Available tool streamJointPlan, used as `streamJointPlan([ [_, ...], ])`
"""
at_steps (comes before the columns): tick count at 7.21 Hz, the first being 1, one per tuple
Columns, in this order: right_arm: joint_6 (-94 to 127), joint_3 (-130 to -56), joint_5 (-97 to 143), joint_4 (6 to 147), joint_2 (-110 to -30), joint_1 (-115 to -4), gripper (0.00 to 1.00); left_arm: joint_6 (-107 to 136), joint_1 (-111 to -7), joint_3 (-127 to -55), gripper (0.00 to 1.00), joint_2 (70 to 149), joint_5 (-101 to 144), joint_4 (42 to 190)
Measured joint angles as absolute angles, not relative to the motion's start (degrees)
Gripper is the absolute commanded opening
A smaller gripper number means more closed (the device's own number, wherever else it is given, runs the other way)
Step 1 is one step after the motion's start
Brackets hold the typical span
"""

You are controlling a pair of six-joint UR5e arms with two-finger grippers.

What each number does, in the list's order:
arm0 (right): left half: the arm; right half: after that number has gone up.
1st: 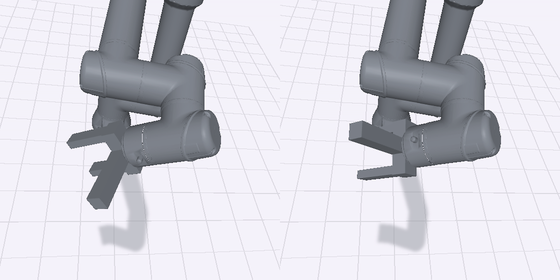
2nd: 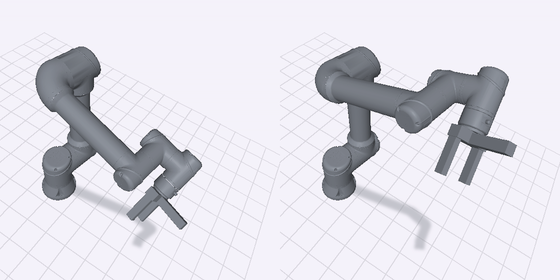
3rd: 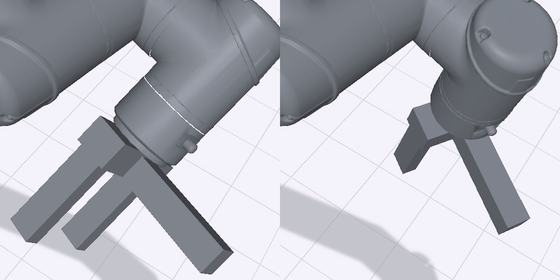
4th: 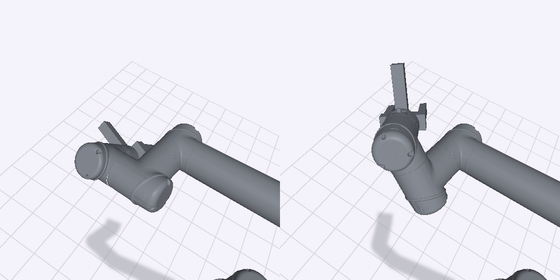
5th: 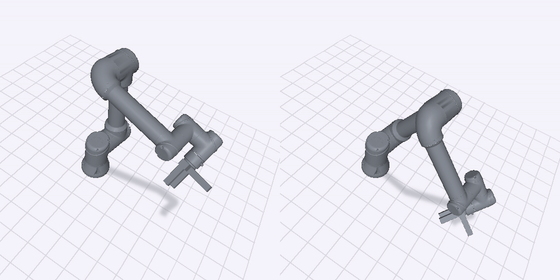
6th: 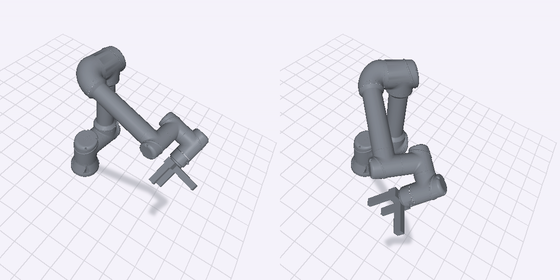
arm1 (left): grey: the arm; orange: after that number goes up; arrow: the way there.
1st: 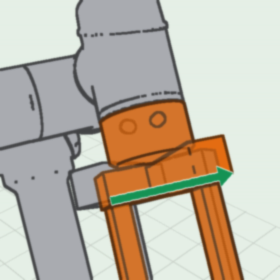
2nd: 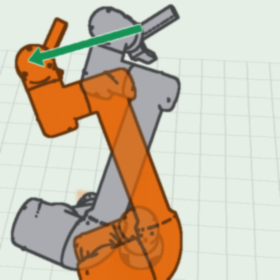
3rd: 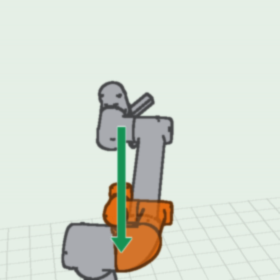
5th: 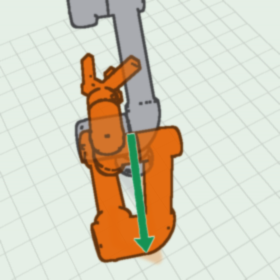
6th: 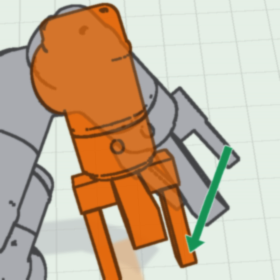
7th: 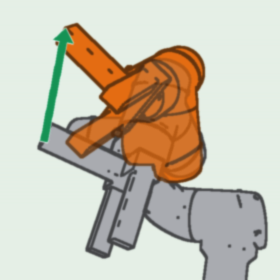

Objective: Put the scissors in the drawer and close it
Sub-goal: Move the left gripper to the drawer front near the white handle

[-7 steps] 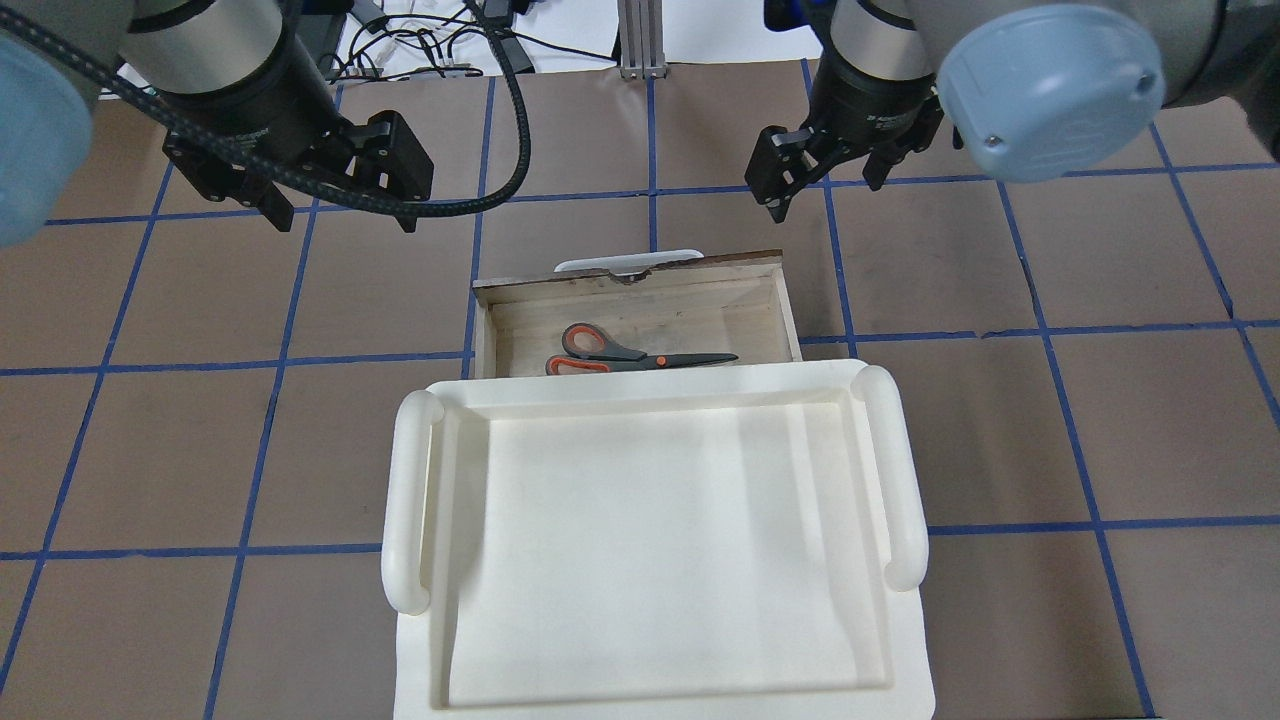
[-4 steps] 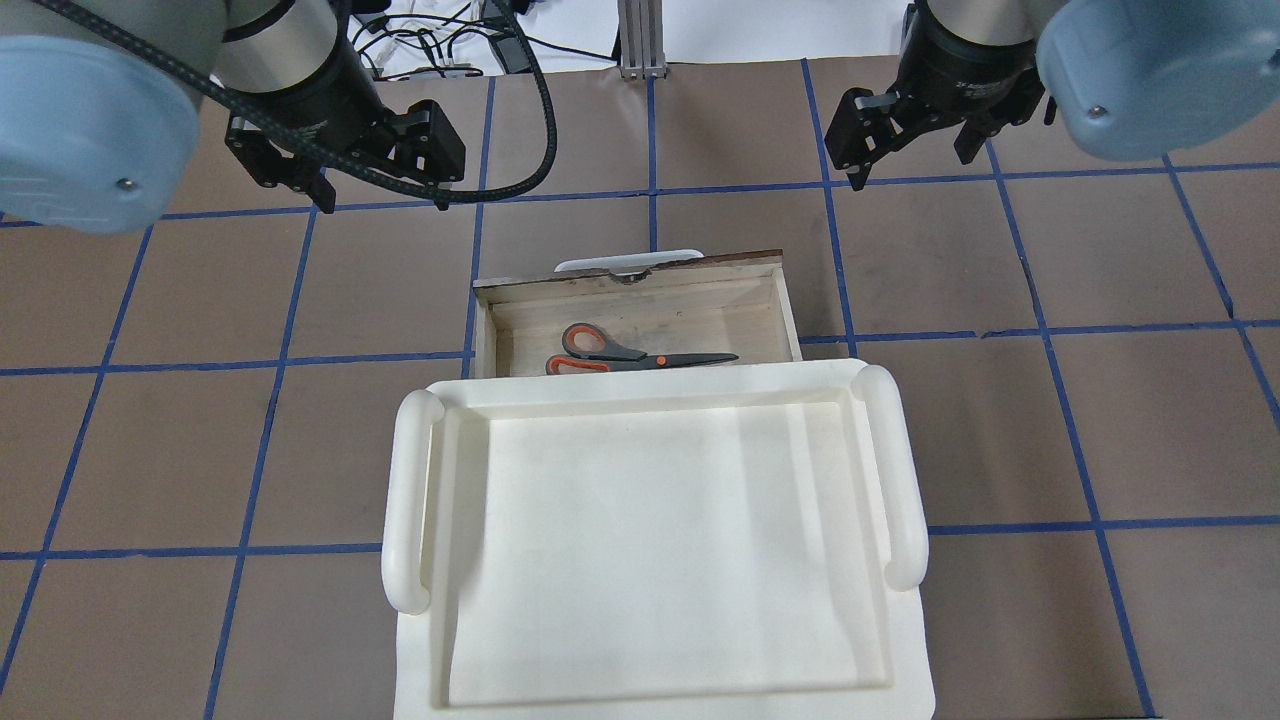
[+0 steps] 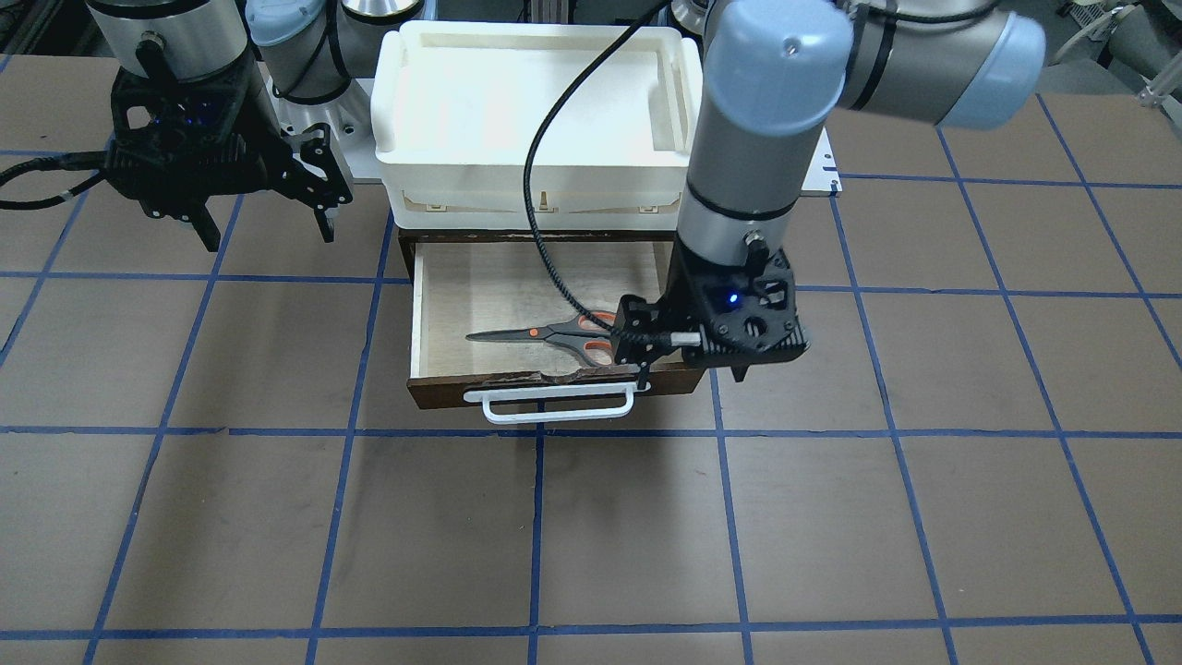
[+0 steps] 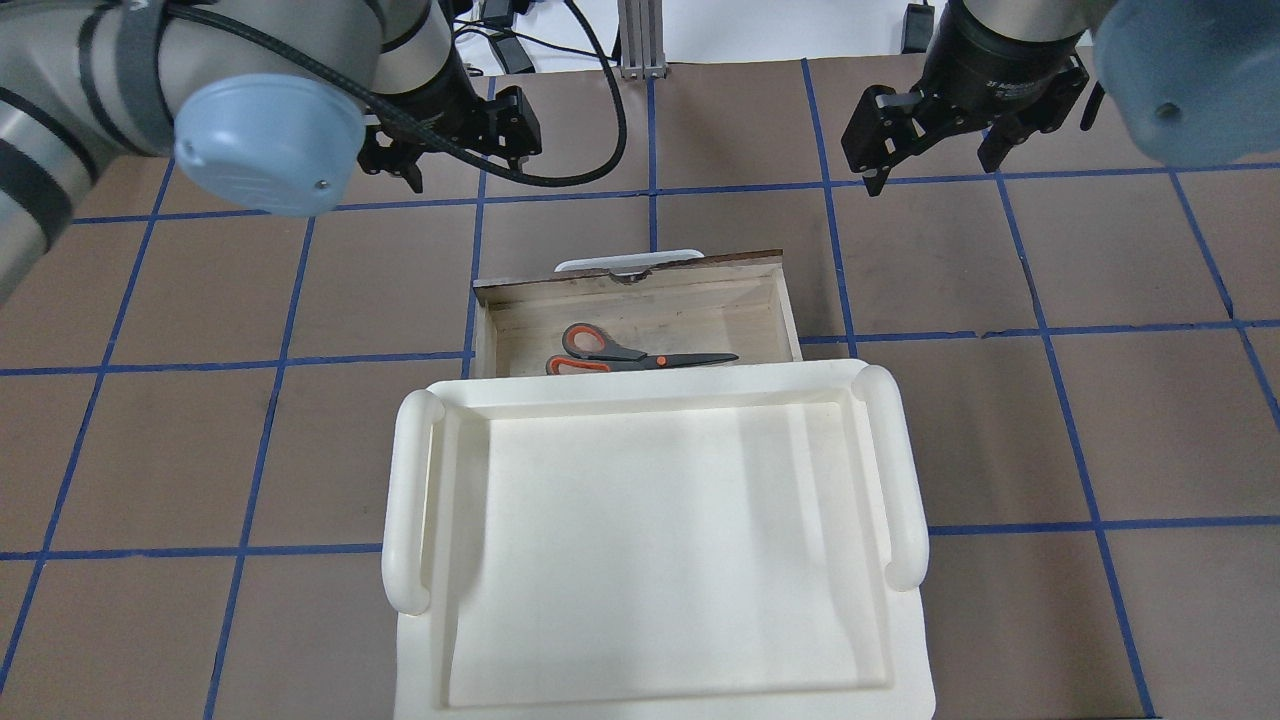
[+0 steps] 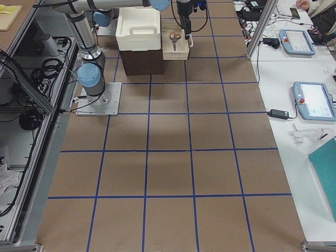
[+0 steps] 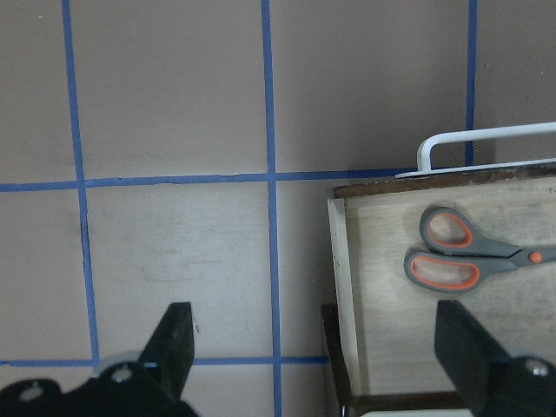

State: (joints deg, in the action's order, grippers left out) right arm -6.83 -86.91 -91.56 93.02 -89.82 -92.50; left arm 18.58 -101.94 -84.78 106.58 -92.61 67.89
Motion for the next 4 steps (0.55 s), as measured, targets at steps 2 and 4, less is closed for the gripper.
streamJointPlan([
  [2, -6.9, -86.9, -91.8, 92.8, -90.1, -92.4, 1.00, 21.7, -104.7, -81.2, 1.00, 114.2, -92.7, 65.0],
  [4, -6.9, -86.9, -91.6, 92.8, -90.1, -92.3, 1.00, 20.3, -105.8, -79.1, 1.00, 120.5, -92.6, 61.0],
])
